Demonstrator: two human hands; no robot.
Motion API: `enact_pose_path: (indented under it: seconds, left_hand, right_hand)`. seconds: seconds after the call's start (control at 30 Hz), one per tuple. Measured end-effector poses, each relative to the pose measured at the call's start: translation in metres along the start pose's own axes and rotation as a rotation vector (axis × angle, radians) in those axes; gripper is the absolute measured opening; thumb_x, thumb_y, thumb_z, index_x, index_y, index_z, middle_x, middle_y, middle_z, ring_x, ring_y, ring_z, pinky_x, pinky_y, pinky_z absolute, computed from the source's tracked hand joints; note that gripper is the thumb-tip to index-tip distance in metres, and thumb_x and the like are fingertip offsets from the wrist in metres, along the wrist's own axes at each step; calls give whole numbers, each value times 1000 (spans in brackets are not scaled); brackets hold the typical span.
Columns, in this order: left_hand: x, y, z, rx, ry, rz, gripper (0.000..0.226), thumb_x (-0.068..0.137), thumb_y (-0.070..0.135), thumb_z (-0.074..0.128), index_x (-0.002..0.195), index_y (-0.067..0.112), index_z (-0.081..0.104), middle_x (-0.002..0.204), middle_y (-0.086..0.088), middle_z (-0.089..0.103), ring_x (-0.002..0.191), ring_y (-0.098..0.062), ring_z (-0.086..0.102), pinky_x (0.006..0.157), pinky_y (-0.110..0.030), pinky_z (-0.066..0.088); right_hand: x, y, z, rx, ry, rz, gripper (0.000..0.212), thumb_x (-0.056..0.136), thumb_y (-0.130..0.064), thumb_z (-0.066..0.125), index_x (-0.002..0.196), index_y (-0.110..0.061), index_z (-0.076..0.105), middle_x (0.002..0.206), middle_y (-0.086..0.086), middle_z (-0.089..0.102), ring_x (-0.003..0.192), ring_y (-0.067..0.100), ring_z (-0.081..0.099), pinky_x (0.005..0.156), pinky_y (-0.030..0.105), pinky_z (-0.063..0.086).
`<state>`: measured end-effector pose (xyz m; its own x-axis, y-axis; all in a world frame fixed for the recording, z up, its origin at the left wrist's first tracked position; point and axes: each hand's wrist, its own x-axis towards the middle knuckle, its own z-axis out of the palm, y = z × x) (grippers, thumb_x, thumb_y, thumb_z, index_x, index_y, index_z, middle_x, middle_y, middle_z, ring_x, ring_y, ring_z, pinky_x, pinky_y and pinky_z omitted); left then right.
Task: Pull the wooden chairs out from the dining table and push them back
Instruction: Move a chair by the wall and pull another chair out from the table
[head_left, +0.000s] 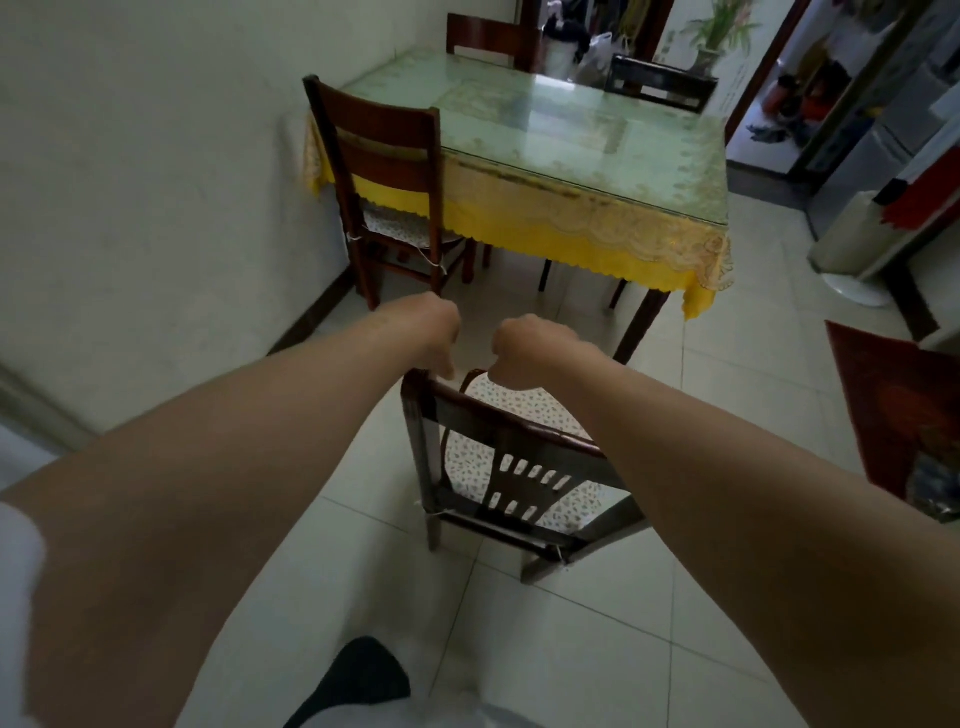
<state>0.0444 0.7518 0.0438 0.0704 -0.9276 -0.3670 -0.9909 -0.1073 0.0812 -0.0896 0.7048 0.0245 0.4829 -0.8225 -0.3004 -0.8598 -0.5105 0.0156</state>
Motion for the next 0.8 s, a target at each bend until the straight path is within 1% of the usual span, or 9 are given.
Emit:
enact_pose_path:
  seconds: [0.1, 0.17, 0.23, 0.33, 0.4, 0.5, 0.6, 0.7, 0.8]
  left_hand:
    - [-6, -18, 3, -32, 14, -37, 53, 85, 36, 74, 131, 15, 58, 127, -9, 58, 111, -27, 58, 94, -41, 52]
    - [-8, -33, 7, -57, 18, -57, 51, 87, 35, 73, 131, 14, 58, 126, -9, 58, 110, -26, 58, 93, -38, 52]
    - [-8, -49, 11, -86, 22, -70, 52, 88, 33, 73, 133, 12, 58, 125, -10, 59, 109, -26, 59, 92, -36, 52]
    - [-5, -77, 15, -98, 32, -72, 52, 88, 35, 72, 132, 11, 58, 126, -11, 60, 110, -27, 59, 94, -40, 51]
    - [-1, -101, 17, -97, 34, -72, 50, 87, 37, 73, 128, 12, 61, 124, -11, 61, 109, -29, 60, 92, -42, 52]
    - [8, -140, 17, -86, 20, -75, 48, 85, 37, 75, 123, 11, 64, 120, -10, 63, 105, -28, 61, 90, -42, 53]
    - [20, -185, 11, -81, 10, -82, 46, 85, 37, 75, 122, 12, 64, 118, -9, 63, 103, -27, 61, 88, -42, 54]
    - [32, -226, 1, -54, 4, -79, 45, 85, 38, 74, 121, 12, 65, 116, -9, 64, 99, -27, 63, 86, -42, 55]
    - [46, -267, -12, -24, 15, -65, 48, 86, 39, 73, 124, 12, 64, 121, -9, 61, 103, -27, 62, 87, -41, 54]
  right_hand:
    - [11, -19, -6, -3, 23, -40, 25, 84, -22, 58, 108, -14, 61, 76, -1, 52, 61, 17, 52, 47, 26, 37]
    - [18, -34, -8, -7, 28, -63, 26, 85, -24, 59, 109, -15, 60, 76, -2, 50, 61, 16, 51, 48, 26, 37]
    - [27, -50, -10, -19, 33, -85, 23, 86, -24, 60, 107, -14, 59, 75, -1, 49, 60, 16, 50, 47, 27, 36]
    - [43, -76, -12, -15, 36, -102, 15, 86, -23, 60, 98, -16, 56, 77, 0, 51, 61, 17, 51, 47, 28, 37]
    - [55, -97, -13, -23, 38, -105, 11, 85, -22, 59, 92, -18, 51, 75, 0, 49, 64, 19, 53, 50, 30, 39]
    - [75, -130, -13, -21, 18, -94, 14, 86, -22, 58, 91, -20, 45, 78, 1, 48, 70, 23, 53, 57, 33, 42]
    - [98, -162, -17, -11, 11, -77, 15, 86, -24, 59, 93, -19, 46, 76, 0, 48, 70, 22, 53, 55, 32, 40]
    - [122, -190, -29, -1, 26, -46, 13, 86, -22, 59, 90, -17, 47, 76, 1, 49, 68, 22, 53, 53, 31, 38]
    - [147, -219, -42, 21, 32, -11, 12, 85, -20, 57, 91, -16, 47, 77, 1, 49, 67, 21, 52, 52, 31, 37]
